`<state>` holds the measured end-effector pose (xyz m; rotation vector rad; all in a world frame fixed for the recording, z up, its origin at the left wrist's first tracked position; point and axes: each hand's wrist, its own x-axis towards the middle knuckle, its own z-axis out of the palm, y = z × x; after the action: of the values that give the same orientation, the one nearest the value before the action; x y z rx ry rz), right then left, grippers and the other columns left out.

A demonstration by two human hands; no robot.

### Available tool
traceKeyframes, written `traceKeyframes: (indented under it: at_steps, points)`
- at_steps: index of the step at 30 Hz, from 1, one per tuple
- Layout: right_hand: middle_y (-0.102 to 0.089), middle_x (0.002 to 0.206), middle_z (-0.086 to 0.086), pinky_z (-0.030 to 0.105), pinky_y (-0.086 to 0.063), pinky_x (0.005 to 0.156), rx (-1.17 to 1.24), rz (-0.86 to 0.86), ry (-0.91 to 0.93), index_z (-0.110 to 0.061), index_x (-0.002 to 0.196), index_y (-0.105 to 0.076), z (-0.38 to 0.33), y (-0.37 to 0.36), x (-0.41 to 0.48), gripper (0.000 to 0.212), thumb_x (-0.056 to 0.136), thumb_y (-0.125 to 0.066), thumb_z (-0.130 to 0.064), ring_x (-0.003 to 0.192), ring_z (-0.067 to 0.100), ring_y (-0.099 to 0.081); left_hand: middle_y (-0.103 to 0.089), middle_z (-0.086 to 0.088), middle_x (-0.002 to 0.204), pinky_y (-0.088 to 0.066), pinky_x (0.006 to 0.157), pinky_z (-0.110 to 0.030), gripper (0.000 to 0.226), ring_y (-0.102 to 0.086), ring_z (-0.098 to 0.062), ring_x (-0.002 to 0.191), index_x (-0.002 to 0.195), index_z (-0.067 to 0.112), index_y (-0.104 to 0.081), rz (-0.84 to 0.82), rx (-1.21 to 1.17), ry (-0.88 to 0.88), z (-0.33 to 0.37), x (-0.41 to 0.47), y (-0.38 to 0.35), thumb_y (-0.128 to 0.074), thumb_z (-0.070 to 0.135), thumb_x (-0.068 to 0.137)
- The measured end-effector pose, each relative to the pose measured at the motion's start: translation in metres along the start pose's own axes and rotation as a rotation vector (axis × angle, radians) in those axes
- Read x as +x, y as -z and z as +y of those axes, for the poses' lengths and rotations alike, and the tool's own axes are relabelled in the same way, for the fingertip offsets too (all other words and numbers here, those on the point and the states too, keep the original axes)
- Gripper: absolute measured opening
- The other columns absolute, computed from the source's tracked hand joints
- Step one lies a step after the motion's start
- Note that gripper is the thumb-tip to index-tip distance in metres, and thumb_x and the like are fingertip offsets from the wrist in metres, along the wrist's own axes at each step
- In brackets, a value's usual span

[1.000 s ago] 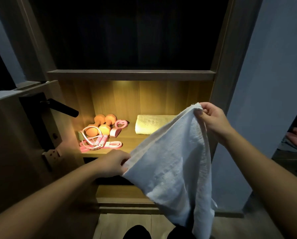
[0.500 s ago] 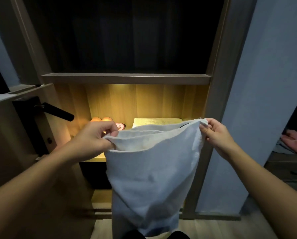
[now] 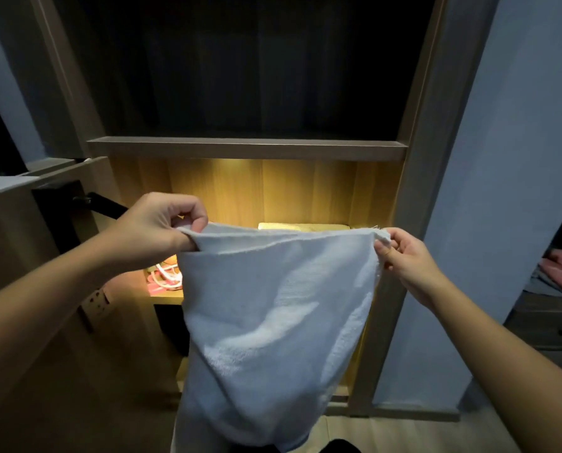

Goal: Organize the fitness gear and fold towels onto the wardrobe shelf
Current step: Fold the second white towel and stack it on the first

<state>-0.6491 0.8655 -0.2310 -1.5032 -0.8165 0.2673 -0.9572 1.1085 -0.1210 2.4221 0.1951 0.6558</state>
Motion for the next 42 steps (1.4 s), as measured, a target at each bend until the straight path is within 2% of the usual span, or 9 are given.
traceKeyframes:
  at_steps: [2,6,10,16,21,26,30,39,42]
  points:
    - [-0.07,0.097,0.002,0.024,-0.055,0.068,0.012,0.002,-0.009,-0.017,0.108,-0.063,0.002,-0.003,-0.001,0.042,0.077,-0.064,-0.044,0.088,0.014,-0.069,-0.058,0.002,0.07,-0.04,0.052,-0.018,0.039,-0.049,-0.011,0.062,0.07,0.024,-0.062,-0.027,-0.006,0.005,-0.01,-0.011,0.0,-0.065,-0.014,0.078]
    - [-0.069,0.102,0.001,0.037,-0.056,0.083,0.038,-0.024,-0.021,-0.02,0.107,-0.063,-0.005,-0.014,0.001,0.038,0.078,-0.066,-0.043,0.098,0.019,-0.067,-0.058,0.004,0.076,-0.043,0.061,-0.039,0.038,-0.054,-0.017,0.069,0.078,0.032,-0.063,-0.042,0.049,-0.012,-0.027,-0.038,-0.01,-0.069,-0.005,0.082]
    - [-0.069,0.095,-0.006,0.031,-0.055,0.076,0.023,-0.088,-0.007,-0.021,0.105,-0.064,-0.011,-0.027,0.0,0.036,0.076,-0.067,-0.043,0.095,0.014,-0.067,-0.058,0.014,0.088,-0.05,0.072,-0.028,0.042,-0.057,-0.015,0.086,0.084,0.036,-0.063,-0.02,0.06,0.014,-0.04,-0.063,-0.027,-0.06,-0.006,0.08]
    - [-0.067,0.097,-0.006,0.021,-0.056,0.069,0.014,-0.086,0.055,-0.022,0.104,-0.063,-0.03,-0.038,0.002,0.033,0.078,-0.066,-0.042,0.092,0.011,-0.068,-0.064,-0.008,0.084,-0.052,0.049,-0.036,0.048,-0.063,-0.03,0.056,0.084,0.039,-0.057,-0.072,-0.069,0.245,-0.071,-0.084,-0.042,-0.047,-0.007,0.093]
    - [-0.066,0.097,-0.004,0.018,-0.055,0.069,-0.026,-0.07,0.115,-0.022,0.103,-0.063,-0.049,-0.041,0.007,0.025,0.084,-0.065,-0.037,0.087,0.008,-0.068,-0.065,-0.002,0.064,-0.053,0.05,-0.039,0.024,-0.064,-0.016,0.054,0.1,0.045,-0.038,-0.151,0.173,0.251,-0.089,-0.09,-0.057,-0.048,0.023,0.098]
    - [-0.065,0.096,-0.004,0.016,-0.055,0.068,-0.079,-0.041,0.159,-0.018,0.106,-0.062,-0.065,-0.03,0.011,0.021,0.09,-0.063,-0.031,0.084,0.004,-0.068,-0.058,0.009,0.065,-0.048,0.049,-0.019,0.019,-0.06,-0.001,0.061,0.101,0.048,-0.033,-0.216,0.326,0.143,-0.091,-0.082,-0.062,-0.05,0.041,0.095]
    - [-0.066,0.1,-0.003,0.023,-0.057,0.076,-0.092,-0.007,0.167,-0.021,0.106,-0.063,-0.079,-0.015,0.012,0.031,0.083,-0.064,-0.041,0.092,0.012,-0.068,-0.049,0.031,0.086,-0.042,0.05,-0.009,0.042,-0.058,0.01,0.069,0.113,0.054,-0.031,-0.221,0.341,0.079,-0.078,-0.067,-0.066,-0.059,0.058,0.081]
    - [-0.072,0.098,-0.001,0.026,-0.057,0.074,0.075,0.078,0.154,-0.026,0.098,-0.07,-0.085,0.018,0.017,0.05,0.061,-0.08,-0.059,0.095,0.018,-0.07,-0.043,0.027,0.122,-0.04,0.087,-0.009,0.052,-0.049,0.006,0.106,0.125,0.041,-0.045,0.02,0.255,-0.064,-0.075,-0.041,-0.073,-0.067,0.011,0.088]
    - [-0.072,0.097,0.0,0.026,-0.057,0.072,0.134,0.085,0.176,-0.022,0.099,-0.07,-0.088,0.02,0.02,0.054,0.059,-0.082,-0.056,0.091,0.016,-0.07,-0.055,0.02,0.105,-0.045,0.075,-0.005,0.054,-0.057,0.013,0.09,0.118,0.037,-0.043,0.156,0.197,-0.079,-0.071,-0.033,-0.074,-0.071,0.006,0.085]
